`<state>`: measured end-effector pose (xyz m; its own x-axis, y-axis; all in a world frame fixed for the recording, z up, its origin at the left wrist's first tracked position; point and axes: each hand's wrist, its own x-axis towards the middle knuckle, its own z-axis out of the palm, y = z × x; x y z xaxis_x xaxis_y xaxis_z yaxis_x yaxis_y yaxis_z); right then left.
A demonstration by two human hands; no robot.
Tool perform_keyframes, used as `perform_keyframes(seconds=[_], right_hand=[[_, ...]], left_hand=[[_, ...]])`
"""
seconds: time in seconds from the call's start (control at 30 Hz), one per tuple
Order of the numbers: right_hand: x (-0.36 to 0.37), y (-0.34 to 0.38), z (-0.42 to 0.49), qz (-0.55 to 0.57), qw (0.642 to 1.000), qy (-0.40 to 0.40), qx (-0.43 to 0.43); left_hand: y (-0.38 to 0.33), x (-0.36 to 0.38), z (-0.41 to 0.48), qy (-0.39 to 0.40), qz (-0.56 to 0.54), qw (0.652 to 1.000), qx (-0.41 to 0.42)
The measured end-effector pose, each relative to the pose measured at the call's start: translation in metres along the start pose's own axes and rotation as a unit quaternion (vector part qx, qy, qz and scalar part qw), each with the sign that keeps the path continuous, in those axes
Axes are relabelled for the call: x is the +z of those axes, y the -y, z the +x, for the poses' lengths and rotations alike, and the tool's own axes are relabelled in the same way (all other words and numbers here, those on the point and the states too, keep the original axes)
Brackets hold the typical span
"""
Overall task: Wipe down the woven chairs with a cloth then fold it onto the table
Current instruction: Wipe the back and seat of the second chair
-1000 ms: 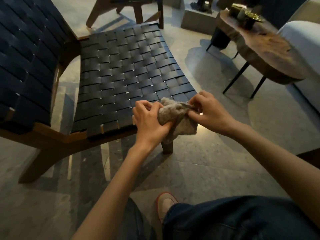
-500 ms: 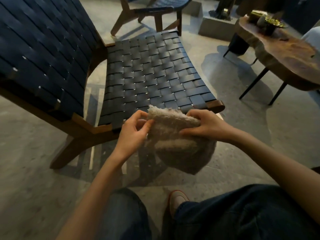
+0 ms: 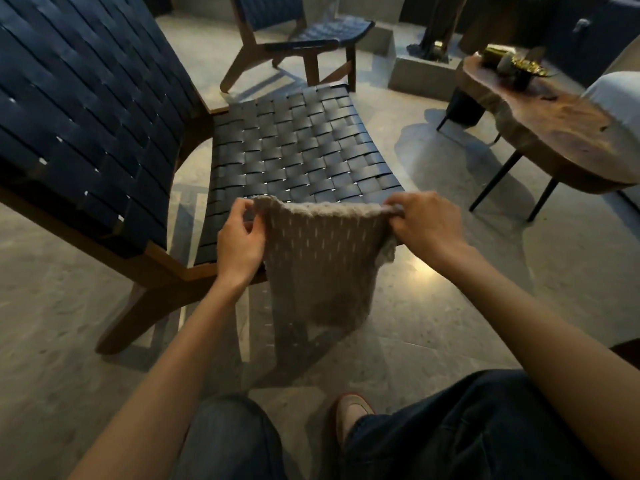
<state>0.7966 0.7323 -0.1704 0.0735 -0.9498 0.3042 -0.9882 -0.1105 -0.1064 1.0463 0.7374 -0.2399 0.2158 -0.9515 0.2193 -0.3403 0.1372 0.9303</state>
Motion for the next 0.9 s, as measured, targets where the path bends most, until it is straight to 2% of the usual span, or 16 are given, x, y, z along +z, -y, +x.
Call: perform_keyframes(seconds=[0.1, 0.2, 0.3, 0.53, 0.63, 0.7, 0.77, 0.9], right_hand=[[0.002, 0.009, 0.018, 0.041, 0.998, -0.026, 0.049], [0.007, 0.007, 0.033, 0.181, 0.978, -0.009, 0.108], [0.013, 0.003, 0.044, 0.234, 0.966, -0.03, 0.108], [0.026, -0.005, 0.053, 0.167, 0.982, -0.08, 0.021], [0.022, -0.01, 0.042, 0.073, 0.99, -0.088, -0.087], [0.018, -0.013, 0.029, 0.028, 0.983, -0.052, -0.171], [0.018, -0.014, 0.015, -0.002, 0.977, 0.018, -0.212], [0.03, -0.021, -0.003, -0.069, 0.967, 0.15, -0.196]], left_hand=[[-0.005, 0.006, 0.025, 0.012, -0.058, 0.998, -0.024], [-0.01, 0.015, 0.045, 0.04, -0.113, 0.992, -0.051], [-0.014, 0.023, 0.061, 0.065, -0.158, 0.983, -0.075], [0.001, 0.033, 0.081, 0.093, -0.151, 0.978, -0.113], [0.014, 0.03, 0.079, 0.084, -0.132, 0.982, -0.109], [0.026, 0.028, 0.077, 0.082, -0.07, 0.99, -0.09], [0.037, 0.028, 0.075, 0.096, 0.004, 0.992, -0.081], [0.045, 0.022, 0.077, 0.228, 0.143, 0.961, -0.069]])
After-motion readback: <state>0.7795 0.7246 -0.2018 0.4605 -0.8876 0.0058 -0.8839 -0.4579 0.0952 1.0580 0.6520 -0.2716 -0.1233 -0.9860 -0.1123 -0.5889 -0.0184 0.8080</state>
